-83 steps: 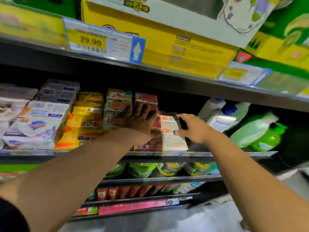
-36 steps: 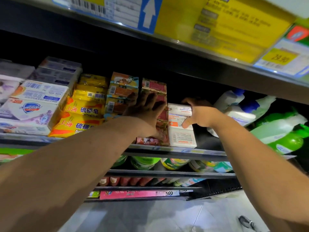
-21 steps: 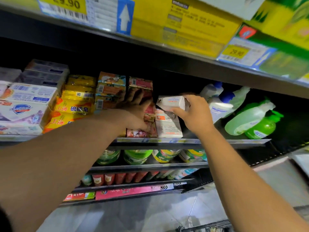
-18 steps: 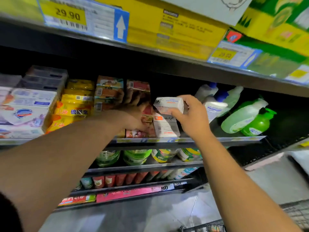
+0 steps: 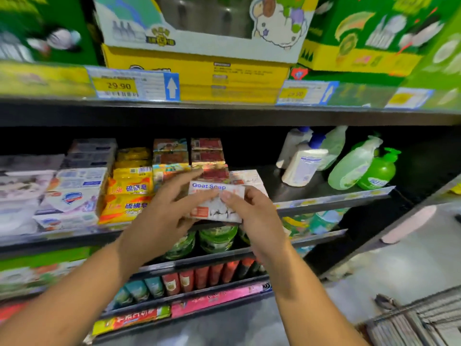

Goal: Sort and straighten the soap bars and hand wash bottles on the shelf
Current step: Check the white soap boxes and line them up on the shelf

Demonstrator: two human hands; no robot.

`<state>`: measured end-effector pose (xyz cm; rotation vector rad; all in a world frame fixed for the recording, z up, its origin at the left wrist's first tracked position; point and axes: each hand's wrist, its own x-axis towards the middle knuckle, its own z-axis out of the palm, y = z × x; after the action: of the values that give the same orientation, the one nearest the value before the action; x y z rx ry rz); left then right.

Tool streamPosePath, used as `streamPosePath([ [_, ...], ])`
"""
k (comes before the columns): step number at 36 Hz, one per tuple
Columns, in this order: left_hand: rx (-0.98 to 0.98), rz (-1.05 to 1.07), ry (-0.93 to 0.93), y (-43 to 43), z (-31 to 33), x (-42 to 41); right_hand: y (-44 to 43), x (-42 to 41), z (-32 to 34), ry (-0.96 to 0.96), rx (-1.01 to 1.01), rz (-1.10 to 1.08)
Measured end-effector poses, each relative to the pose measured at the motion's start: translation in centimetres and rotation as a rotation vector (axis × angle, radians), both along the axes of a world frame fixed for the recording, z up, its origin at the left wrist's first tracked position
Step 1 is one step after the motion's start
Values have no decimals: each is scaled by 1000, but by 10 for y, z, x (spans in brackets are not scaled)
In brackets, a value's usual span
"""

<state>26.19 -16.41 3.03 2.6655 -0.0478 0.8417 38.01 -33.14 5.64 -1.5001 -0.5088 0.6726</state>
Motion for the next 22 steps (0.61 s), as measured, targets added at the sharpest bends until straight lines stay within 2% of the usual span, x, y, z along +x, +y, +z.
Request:
streamPosePath([
  [6, -26, 76, -168, -3, 0, -36, 8, -28, 6, 244, 27, 37],
  [9, -38, 105, -198, -4, 3, -53, 11, -36, 10, 271, 40, 63],
  [12, -165, 159, -146, -5, 11, -65, 15, -44, 13, 243, 65, 170],
  [14, -344, 219, -109, -8, 15, -74, 17, -49, 14, 204, 70, 279],
  [16, -661, 257, -131, -13, 17, -81, 17, -53, 13, 120, 36, 364],
  [19, -1085, 276, -210, -21, 24, -87, 21, -61, 14, -23, -7, 370],
  [20, -1172, 280, -229, -23, 26, -89, 22, -64, 14, -43, 6, 356],
  [22, -1218, 304, -245, -26, 29, -93, 25, -69, 13, -56, 52, 331],
])
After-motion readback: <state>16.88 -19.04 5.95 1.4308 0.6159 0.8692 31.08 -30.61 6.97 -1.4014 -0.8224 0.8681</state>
